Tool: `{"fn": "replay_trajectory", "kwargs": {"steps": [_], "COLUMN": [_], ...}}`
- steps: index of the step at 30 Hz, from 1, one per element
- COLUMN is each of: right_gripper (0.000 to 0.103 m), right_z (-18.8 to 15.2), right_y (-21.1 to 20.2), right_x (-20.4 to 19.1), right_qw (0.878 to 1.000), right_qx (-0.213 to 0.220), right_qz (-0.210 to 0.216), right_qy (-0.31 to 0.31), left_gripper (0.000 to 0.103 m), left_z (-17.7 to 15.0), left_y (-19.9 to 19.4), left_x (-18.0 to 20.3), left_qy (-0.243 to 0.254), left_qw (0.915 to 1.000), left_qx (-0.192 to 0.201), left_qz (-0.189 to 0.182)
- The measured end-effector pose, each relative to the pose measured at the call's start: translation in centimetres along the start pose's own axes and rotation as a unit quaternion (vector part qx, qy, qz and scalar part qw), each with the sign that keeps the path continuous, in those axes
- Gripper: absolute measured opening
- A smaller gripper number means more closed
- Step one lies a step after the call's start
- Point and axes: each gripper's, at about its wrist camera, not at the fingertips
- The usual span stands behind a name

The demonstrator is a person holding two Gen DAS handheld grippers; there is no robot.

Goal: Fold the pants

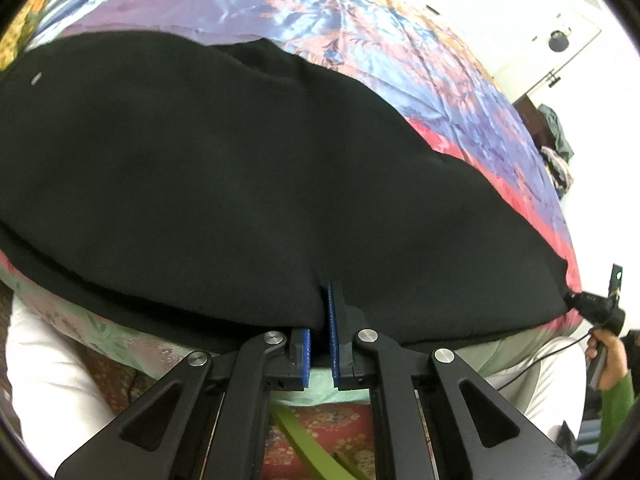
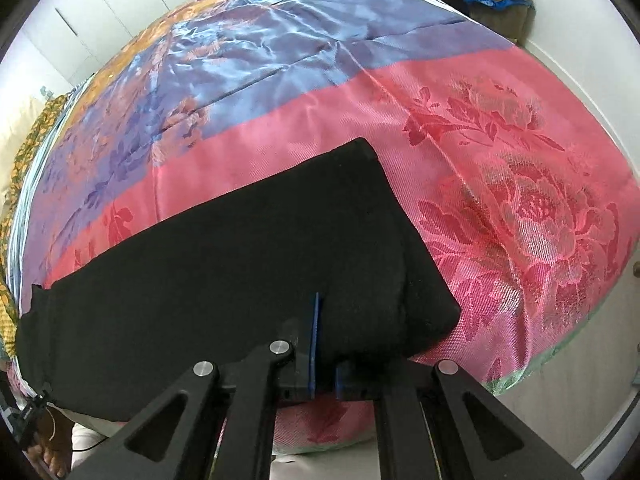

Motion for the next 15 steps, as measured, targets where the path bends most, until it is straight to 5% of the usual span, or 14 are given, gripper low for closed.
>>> {"fn": "replay_trajectory", "kwargs": {"steps": [8,10,11,12,14,15], "right_gripper": [0.008,0.033,0.045,0.073,0.095,0.095], "right_z": [0.1,-0.2,-0.4,-0.8,-1.8,-2.4], "right_y": [-0.1,-0.7,-1.0,-1.4,-2.5,-3.2], "right_x": [-0.5,-1.2,-1.7,-2.1,-2.7,-2.8], "right_qw": [1.000,0.999,0.998,0.998,0.995,0.994], "right_qx": [0.002,0.015,0.022,0.030,0.058,0.075], "right_qz": [-0.014,-0.035,-0.039,-0.043,-0.062,-0.071], "right_qy": [-0.006,-0.022,-0.033,-0.043,-0.048,-0.045], "left_gripper": [0.010,0.018,0.030,0.037,0.063,0.064], "left_z": [0.1,-0.1,-0.1,-0.3,-1.0,-1.5], "left_y": [0.5,0.1,0.0,-0.3,-1.4,-2.2], "left_x": [0.5,0.7,0.9,1.1,1.3,1.3], "left_qy": [0.008,0.015,0.018,0.023,0.035,0.041], "left_qw": [0.9998,0.9994,0.9990,0.9985,0.9968,0.9959], "left_qx": [-0.009,-0.006,-0.007,-0.009,-0.011,-0.007], "left_qz": [0.018,0.032,0.040,0.048,0.070,0.081]}}
Point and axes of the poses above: each gripper's, at about its wrist camera, not at the fingertips, and y roughly the way its jaws point, x to its right, z to its top, and after that the axes turned 14 degrees about -x, right-handed
